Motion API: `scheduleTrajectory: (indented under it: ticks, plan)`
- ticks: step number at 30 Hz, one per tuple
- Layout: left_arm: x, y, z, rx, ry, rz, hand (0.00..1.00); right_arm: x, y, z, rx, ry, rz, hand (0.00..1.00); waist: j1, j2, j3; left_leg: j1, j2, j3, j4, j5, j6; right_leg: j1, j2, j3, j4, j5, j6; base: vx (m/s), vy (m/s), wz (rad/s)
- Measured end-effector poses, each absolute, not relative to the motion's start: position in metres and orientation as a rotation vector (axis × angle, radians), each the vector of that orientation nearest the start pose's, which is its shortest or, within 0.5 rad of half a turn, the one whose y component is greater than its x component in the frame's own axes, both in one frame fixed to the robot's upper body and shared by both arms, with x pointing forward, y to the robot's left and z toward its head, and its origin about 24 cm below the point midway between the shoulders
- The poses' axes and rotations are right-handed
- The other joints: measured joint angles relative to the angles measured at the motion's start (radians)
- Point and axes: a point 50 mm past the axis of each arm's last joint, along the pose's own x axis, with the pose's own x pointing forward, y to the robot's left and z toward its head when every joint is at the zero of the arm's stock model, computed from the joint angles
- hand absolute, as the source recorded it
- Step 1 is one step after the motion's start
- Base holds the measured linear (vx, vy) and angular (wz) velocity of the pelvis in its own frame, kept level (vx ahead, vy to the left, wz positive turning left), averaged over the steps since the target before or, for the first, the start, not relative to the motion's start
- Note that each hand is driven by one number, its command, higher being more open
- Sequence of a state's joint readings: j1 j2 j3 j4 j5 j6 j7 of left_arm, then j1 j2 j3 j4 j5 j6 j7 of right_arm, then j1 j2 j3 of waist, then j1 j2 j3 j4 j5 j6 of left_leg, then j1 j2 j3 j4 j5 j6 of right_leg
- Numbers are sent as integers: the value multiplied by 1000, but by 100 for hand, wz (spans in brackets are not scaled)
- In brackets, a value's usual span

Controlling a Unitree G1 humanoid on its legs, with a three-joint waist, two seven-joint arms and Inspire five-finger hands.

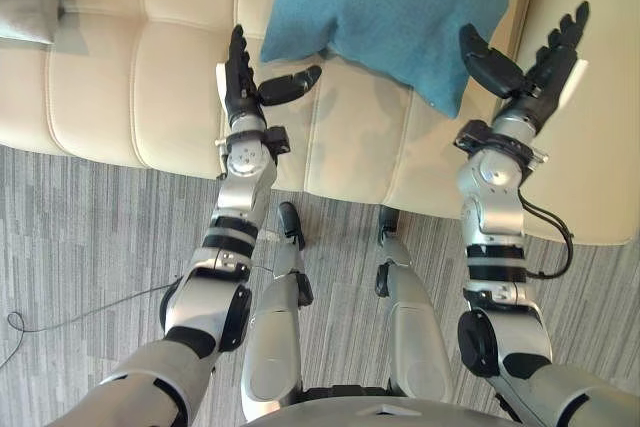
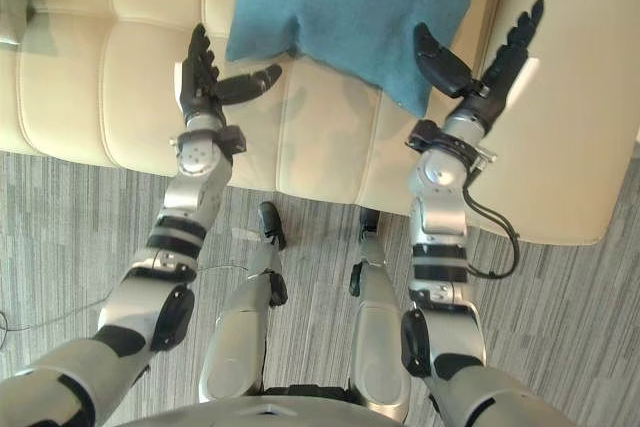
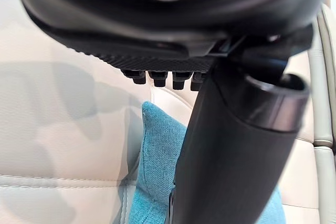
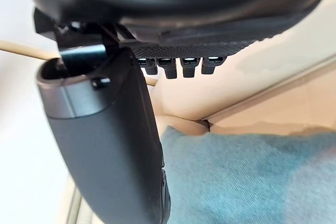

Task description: Pick up cushions and gather them together orderly.

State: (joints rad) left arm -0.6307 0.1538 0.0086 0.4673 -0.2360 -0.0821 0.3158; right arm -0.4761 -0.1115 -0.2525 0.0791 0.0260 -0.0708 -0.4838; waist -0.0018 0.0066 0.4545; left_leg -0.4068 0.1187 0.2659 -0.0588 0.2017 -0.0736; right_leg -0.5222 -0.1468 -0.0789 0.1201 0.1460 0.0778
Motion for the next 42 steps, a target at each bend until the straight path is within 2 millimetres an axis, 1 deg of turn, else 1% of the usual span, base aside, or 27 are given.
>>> scheduleTrajectory:
  ticks: [2, 3, 5, 6, 7, 8, 10, 11, 12, 13, 14, 15, 17, 19, 20, 21, 23, 24, 27, 31, 37, 38, 39, 40, 42]
  plan:
    - [348, 166, 112, -108, -189, 223, 100, 300, -224, 147, 71, -430, -594, 100, 3, 4, -29, 23, 7, 1, 0, -10, -7, 23, 6, -1, 1, -12, -2, 113, -4, -5]
    - [342, 169, 103, -112, -174, 226, 100, 295, -226, 138, 64, -408, -580, 100, 3, 8, -48, 28, 10, 1, 0, -10, -5, 28, 9, -4, 2, -17, -3, 127, -5, -2]
    - [328, 172, 86, -140, -140, 232, 100, 284, -228, 119, 59, -351, -549, 100, 1, 13, -65, 56, 16, -1, 0, -15, -11, 55, 13, -13, 7, -34, -5, 138, -9, 3]
    - [314, 172, 68, -177, -94, 234, 100, 274, -230, 100, 38, -284, -520, 100, 2, 19, -83, 85, 21, -5, -2, -22, -17, 82, 16, -22, 15, -50, -5, 136, -9, 3]
    - [303, 173, 51, -191, -49, 234, 100, 265, -230, 85, 32, -228, -492, 100, 3, 22, -104, 105, 22, -5, -4, -30, -22, 96, 19, -23, 26, -66, -6, 169, -5, 0]
    - [287, 175, 30, -196, 22, 235, 100, 254, -226, 66, 34, -154, -452, 100, 2, 24, -126, 137, 24, -3, -4, -41, -27, 124, 24, -23, 31, -81, -7, 134, 5, -6]
    - [266, 178, 5, -205, 108, 242, 100, 238, -221, 42, 37, -63, -417, 100, 2, 25, -160, 165, 31, -1, -1, -55, -33, 153, 30, -24, 29, -95, -7, 127, 7, -6]
    - [243, 178, -20, -226, 204, 251, 100, 222, -218, 15, 40, 47, -397, 100, 2, 25, -198, 192, 35, 0, -1, -70, -39, 181, 37, -26, 23, -108, -7, 97, 11, -3]
    - [239, 178, -24, -232, 221, 253, 100, 219, -217, 10, 39, 69, -395, 100, 2, 25, -203, 197, 36, 0, -1, -73, -39, 188, 38, -26, 22, -109, -7, 114, 23, 0]
    - [217, 178, -48, -245, 324, 263, 100, 206, -215, -17, 22, 192, -388, 100, 1, 26, -237, 224, 38, -2, 0, -80, -40, 226, 43, -31, 1, -110, -6, 70, 28, 1]
    - [204, 177, -63, -249, 392, 268, 100, 196, -213, -35, 16, 276, -384, 100, 0, 26, -258, 242, 38, -2, 0, -87, -42, 250, 45, -32, -11, -110, -6, 84, 48, 3]
    - [196, 176, -72, -249, 439, 273, 100, 189, -213, -47, 9, 335, -380, 100, 0, 26, -268, 256, 38, -2, 0, -91, -43, 269, 45, -34, -20, -110, -5, 61, 62, 4]
    - [174, 177, -96, -246, 561, 284, 100, 169, -210, -80, -7, 501, -361, 100, 0, 25, -298, 286, 36, -7, 0, -102, -43, 319, 45, -42, -53, -107, 0, 32, 62, 8]
    - [158, 180, -111, -231, 645, 297, 100, 154, -207, -102, -17, 622, -347, 100, 0, 22, -323, 302, 33, -13, -1, -108, -41, 352, 44, -48, -86, -97, 6, 9, 39, 7]
    - [155, 181, -114, -222, 666, 299, 100, 150, -206, -106, -21, 652, -343, 100, 0, 21, -327, 306, 33, -13, -1, -110, -41, 360, 44, -48, -95, -94, 7, 7, 42, 2]
    - [143, 185, -124, -204, 730, 315, 100, 140, -204, -119, -25, 733, -335, 100, 1, 18, -335, 324, 30, -15, -3, -114, -41, 390, 44, -49, -123, -83, 10, 2, 52, 0]
    - [129, 190, -134, -154, 808, 312, 100, 127, -203, -131, -25, 814, -336, 100, 1, 14, -344, 349, 26, -15, -8, -119, -40, 424, 42, -49, -151, -74, 14, 1, 42, -1]
    - [125, 191, -136, -142, 828, 315, 100, 124, -203, -134, -25, 835, -338, 100, 1, 12, -345, 357, 24, -14, -10, -121, -41, 432, 42, -49, -157, -73, 14, 8, 46, -2]
    - [105, 199, -147, -89, 924, 330, 100, 107, -206, -145, -12, 924, -368, 100, 0, 2, -360, 395, 20, -13, -15, -132, -43, 476, 41, -49, -181, -70, 16, 14, 30, -1]
    - [95, 202, -152, -61, 972, 327, 100, 99, -213, -148, -6, 965, -406, 100, 0, -5, -373, 424, 17, -12, -27, -133, -43, 503, 41, -48, -189, -70, 17, 19, 13, 0]
    - [94, 202, -153, -18, 988, 302, 100, 100, -211, -151, -4, 986, -403, 100, 0, -18, -385, 432, 16, -3, -27, -135, -43, 500, 40, -33, -182, -70, 17, -13, 9, -6]
    - [97, 202, -153, -16, 982, 303, 100, 105, -210, -150, -1, 981, -397, 100, 0, -22, -378, 426, 15, 10, -27, -135, -42, 477, 40, -16, -168, -69, 17, -40, 24, -26]
    - [97, 203, -152, -15, 981, 305, 100, 106, -209, -151, 0, 980, -396, 100, 1, -23, -376, 423, 15, 15, -26, -135, -42, 469, 40, -10, -163, -69, 17, -58, 24, -40]
    - [100, 205, -152, -14, 976, 319, 100, 112, -206, -150, 6, 970, -388, 100, 2, -31, -369, 400, 16, 31, -12, -139, -38, 432, 40, 9, -141, -65, 18, -55, 21, -31]
    - [113, 209, -148, -5, 947, 327, 100, 118, -202, -148, 11, 955, -376, 100, 2, -52, -343, 333, 19, 35, 83, -181, -16, 374, 32, 12, -81, -52, 20, -80, 24, -28]
